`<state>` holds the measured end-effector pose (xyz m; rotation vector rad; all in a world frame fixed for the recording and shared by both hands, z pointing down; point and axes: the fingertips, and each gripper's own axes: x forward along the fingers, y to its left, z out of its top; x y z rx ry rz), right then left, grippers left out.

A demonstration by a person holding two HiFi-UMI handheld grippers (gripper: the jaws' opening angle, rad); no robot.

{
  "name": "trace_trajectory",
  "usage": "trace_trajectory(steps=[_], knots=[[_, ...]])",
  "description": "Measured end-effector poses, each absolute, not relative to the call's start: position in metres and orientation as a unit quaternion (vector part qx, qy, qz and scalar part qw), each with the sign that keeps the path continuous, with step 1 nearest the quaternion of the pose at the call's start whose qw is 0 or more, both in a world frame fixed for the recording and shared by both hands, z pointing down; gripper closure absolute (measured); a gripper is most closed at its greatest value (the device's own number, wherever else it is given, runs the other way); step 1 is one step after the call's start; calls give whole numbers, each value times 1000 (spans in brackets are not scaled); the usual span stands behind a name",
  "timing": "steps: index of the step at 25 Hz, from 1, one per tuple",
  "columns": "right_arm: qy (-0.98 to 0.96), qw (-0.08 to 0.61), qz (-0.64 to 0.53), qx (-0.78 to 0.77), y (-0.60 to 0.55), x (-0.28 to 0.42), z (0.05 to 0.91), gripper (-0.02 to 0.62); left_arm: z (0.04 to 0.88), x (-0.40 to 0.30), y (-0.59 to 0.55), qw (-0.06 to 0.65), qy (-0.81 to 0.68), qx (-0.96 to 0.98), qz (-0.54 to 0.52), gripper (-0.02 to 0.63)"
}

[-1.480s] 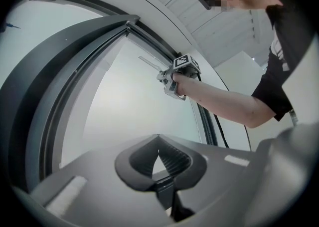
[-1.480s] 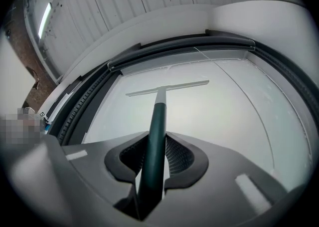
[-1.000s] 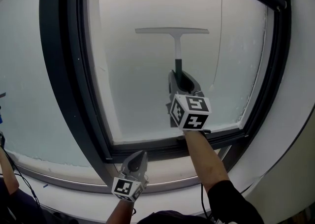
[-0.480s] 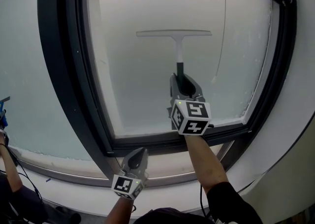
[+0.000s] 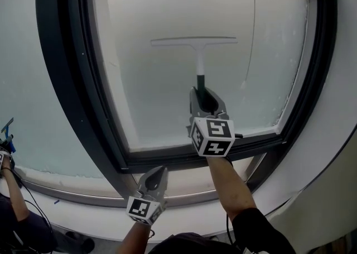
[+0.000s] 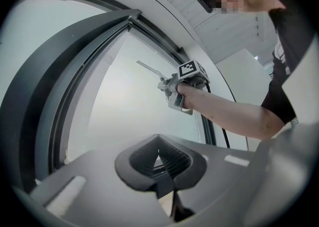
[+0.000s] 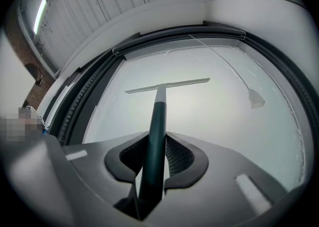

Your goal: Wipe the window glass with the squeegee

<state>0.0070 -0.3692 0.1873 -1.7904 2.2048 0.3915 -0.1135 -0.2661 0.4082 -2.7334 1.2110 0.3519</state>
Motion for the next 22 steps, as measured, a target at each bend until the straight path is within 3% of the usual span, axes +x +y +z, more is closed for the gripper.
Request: trace_trajectory(steps=[22], knots=[[759, 90, 119, -634, -366, 4, 264, 506, 439, -120, -264, 30, 408, -907, 102, 607]])
